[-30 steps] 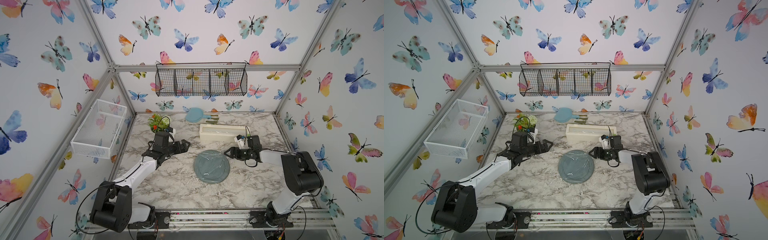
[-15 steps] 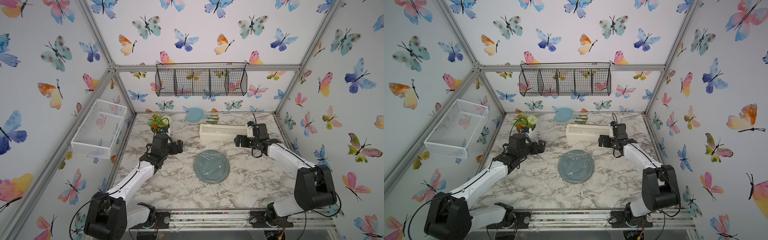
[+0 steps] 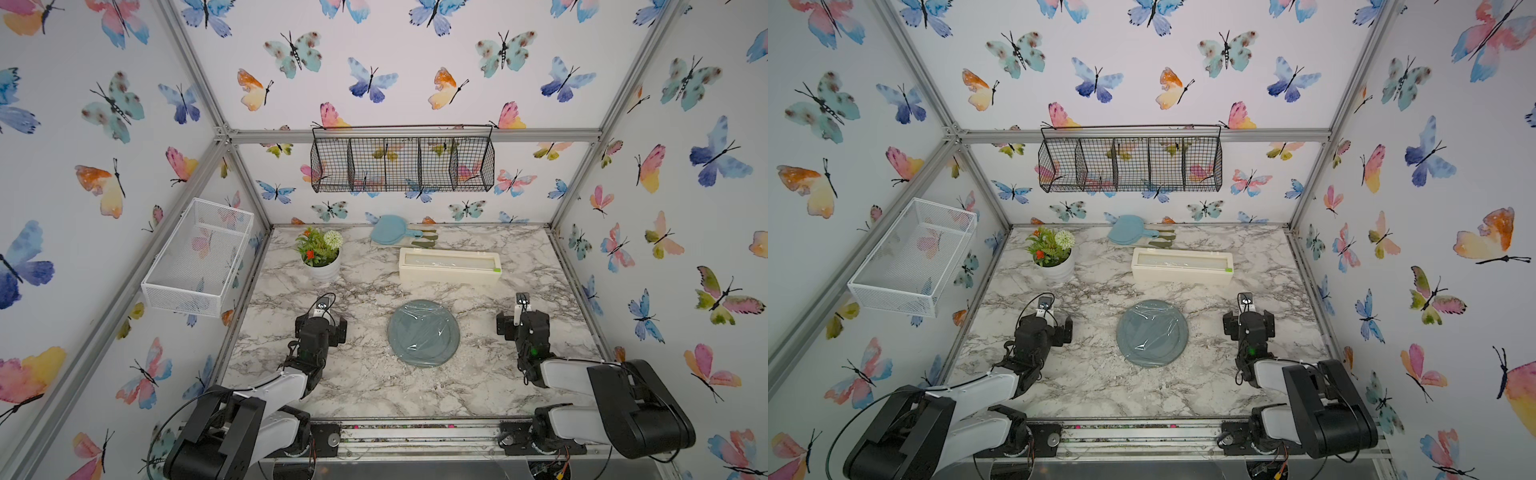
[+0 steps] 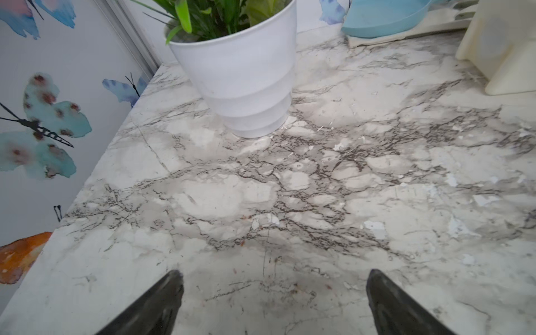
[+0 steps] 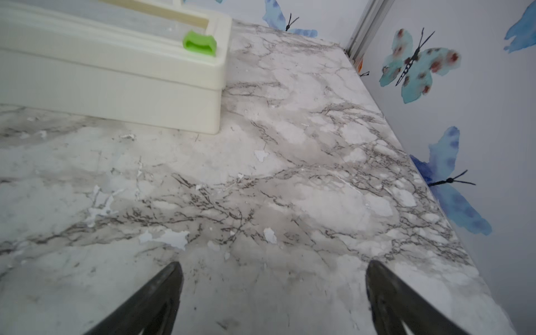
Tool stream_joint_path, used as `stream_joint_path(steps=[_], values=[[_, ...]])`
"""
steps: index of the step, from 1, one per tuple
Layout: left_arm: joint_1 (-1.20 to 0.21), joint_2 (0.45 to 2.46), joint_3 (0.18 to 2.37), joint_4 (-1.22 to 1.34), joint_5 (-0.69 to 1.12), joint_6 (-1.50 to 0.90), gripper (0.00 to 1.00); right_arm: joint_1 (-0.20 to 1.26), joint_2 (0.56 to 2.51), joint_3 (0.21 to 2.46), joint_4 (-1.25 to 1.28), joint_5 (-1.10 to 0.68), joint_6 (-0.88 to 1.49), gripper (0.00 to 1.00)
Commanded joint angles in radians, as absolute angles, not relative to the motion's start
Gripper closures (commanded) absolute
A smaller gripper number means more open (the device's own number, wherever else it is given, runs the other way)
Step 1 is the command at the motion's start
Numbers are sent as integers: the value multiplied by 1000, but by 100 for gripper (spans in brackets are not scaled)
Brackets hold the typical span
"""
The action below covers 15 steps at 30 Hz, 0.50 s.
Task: Wrap the plate with plastic wrap
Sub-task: Reset both arms
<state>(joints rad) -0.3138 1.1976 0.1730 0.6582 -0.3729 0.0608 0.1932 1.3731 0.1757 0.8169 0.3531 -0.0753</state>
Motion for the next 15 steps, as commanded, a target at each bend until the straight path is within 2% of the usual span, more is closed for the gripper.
stream_joint_path(steps=[1, 4, 8, 11, 13, 15], values=[[-241, 1207, 174, 930, -398, 77, 2, 185, 1383, 246, 1004, 301, -121, 1], [-105, 1176, 155, 958, -246, -12, 2, 184, 1381, 229, 1045, 289, -135, 1], [-21, 1214, 140, 1029, -132, -51, 2, 185, 1334, 159, 1138, 188, -93, 1], [-9, 1335, 90, 1225, -97, -46, 2, 184, 1426, 164, 1232, 130, -87, 1], [-10, 1419, 62, 1379, -72, -28, 2, 184, 1513, 173, 1292, 170, -72, 1], [-8, 1457, 68, 1431, -92, -30, 2, 177, 1621, 119, 1543, 178, -72, 1]])
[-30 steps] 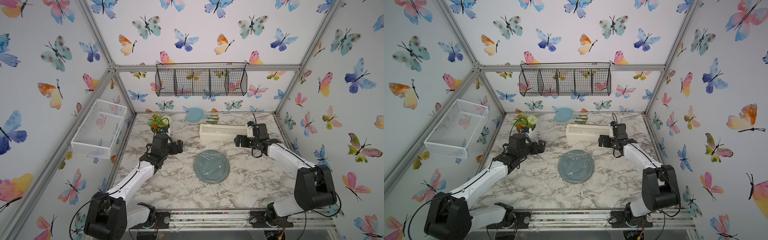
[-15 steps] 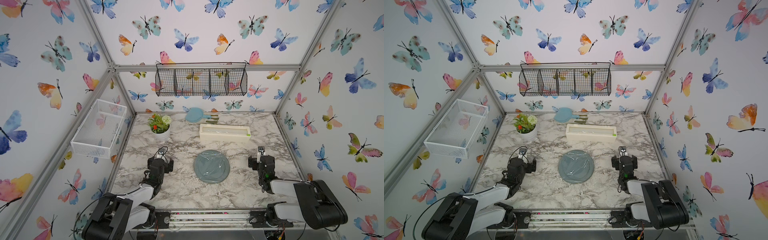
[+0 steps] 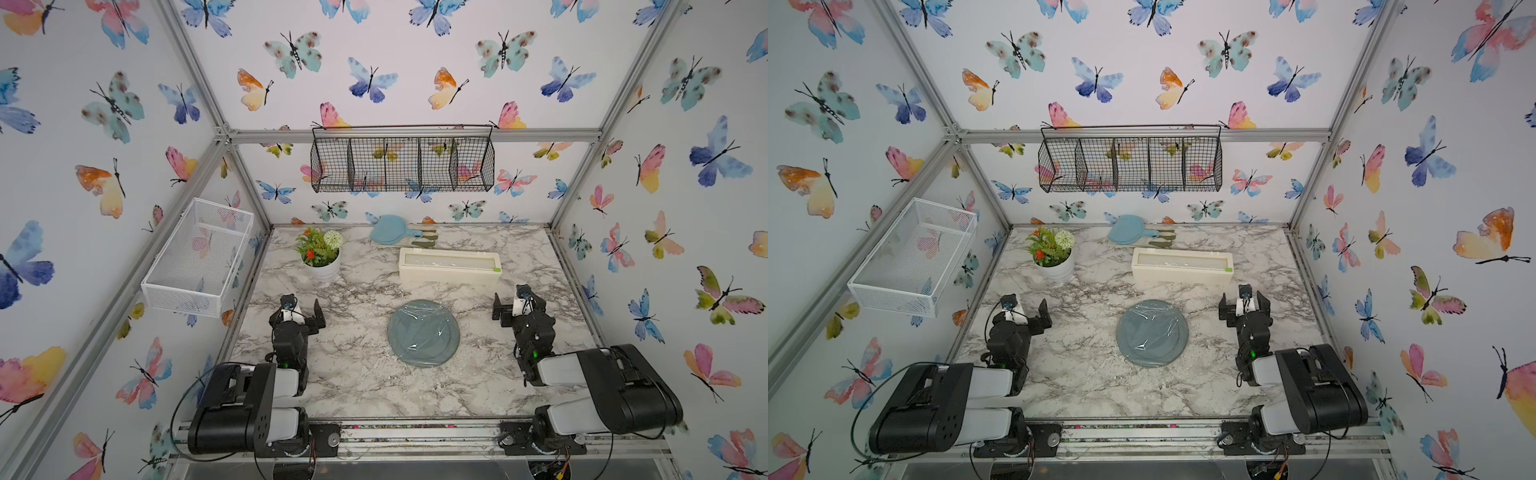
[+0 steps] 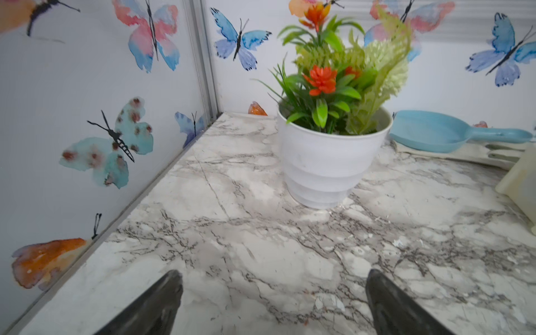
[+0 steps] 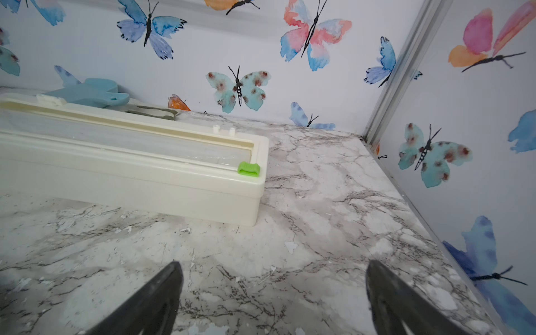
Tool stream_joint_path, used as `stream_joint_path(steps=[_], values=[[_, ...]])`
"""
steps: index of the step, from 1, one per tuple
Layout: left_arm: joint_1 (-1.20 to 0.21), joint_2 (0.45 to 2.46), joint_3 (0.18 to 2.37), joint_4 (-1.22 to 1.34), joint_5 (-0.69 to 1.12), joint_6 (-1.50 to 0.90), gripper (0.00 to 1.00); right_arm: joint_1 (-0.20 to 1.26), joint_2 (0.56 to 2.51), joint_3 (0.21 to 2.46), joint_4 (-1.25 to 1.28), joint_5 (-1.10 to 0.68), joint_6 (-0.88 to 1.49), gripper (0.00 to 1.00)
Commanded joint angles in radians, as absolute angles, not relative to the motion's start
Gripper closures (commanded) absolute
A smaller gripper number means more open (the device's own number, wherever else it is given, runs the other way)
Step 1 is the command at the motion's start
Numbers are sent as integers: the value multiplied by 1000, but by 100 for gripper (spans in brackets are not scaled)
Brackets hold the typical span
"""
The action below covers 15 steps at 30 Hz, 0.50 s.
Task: Wrap the plate with plastic wrap
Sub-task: Reset both arms
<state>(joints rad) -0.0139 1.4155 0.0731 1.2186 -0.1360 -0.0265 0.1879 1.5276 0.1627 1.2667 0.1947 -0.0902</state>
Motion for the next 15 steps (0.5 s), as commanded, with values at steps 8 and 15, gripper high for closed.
stream_joint_path(steps=[8, 15], values=[[-8, 1453, 160, 1246, -24, -5, 2, 145, 1591, 206, 1321, 152, -40, 2], [-11, 1455, 166, 1240, -18, 0, 2, 145, 1575, 216, 1275, 155, -39, 2]])
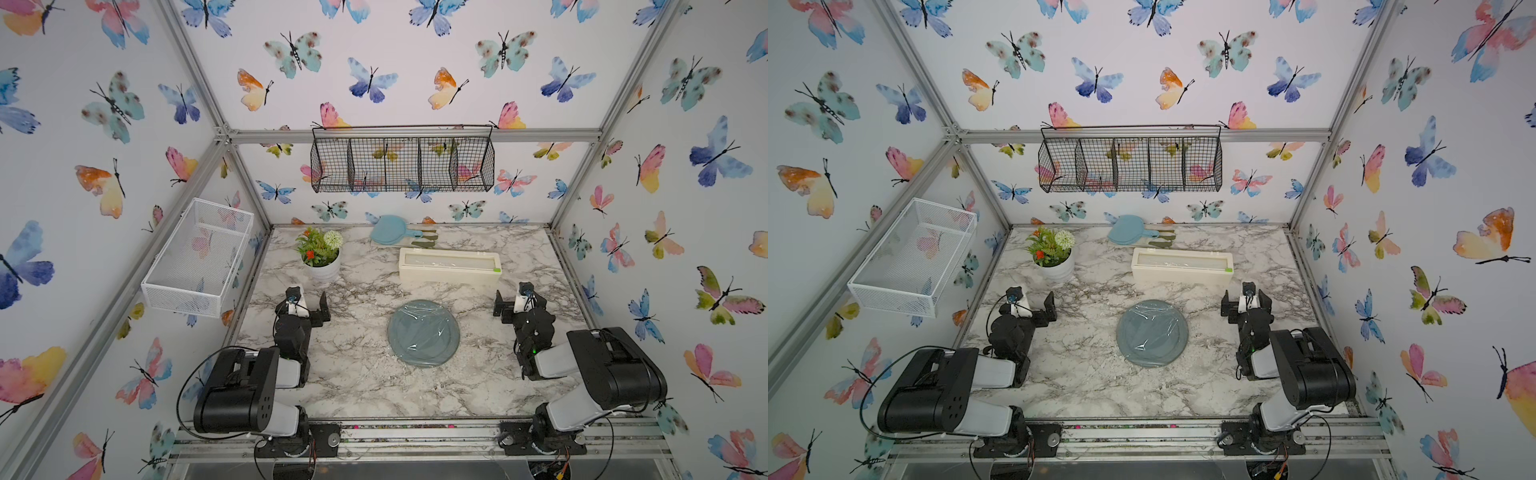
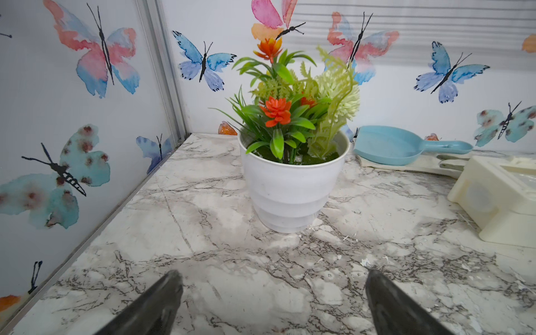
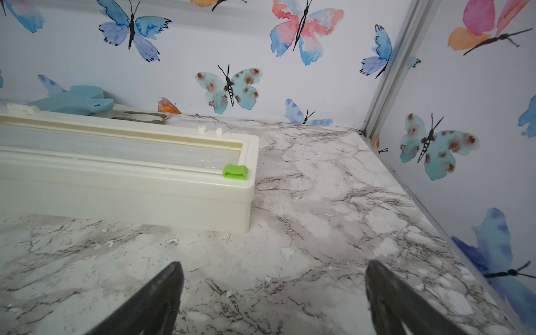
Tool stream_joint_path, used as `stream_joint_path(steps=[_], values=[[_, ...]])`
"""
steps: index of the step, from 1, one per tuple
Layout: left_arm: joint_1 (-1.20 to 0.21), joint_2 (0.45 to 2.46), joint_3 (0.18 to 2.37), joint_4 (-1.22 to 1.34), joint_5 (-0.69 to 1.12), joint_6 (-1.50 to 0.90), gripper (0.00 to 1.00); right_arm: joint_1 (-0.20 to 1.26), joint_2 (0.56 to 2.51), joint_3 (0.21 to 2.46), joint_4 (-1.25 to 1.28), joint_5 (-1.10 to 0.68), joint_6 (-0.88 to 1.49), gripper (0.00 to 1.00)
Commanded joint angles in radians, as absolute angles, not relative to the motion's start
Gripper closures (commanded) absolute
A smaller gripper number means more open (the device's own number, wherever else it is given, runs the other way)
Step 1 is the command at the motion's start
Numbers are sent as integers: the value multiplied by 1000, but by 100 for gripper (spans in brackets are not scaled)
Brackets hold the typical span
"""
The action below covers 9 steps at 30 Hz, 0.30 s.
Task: Wrap the plate with plastic wrap
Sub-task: Reset both arms
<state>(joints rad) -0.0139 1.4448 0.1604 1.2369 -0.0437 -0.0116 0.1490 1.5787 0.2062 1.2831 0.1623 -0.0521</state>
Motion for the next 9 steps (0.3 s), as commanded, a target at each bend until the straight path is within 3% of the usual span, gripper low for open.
stream_joint_path(steps=[1, 9], values=[[-11, 1455, 166, 1239, -18, 2, 2, 145, 1576, 216, 1275, 155, -39, 2], [-13, 1456, 169, 1234, -21, 3, 2, 144, 1574, 216, 1273, 152, -38, 2]])
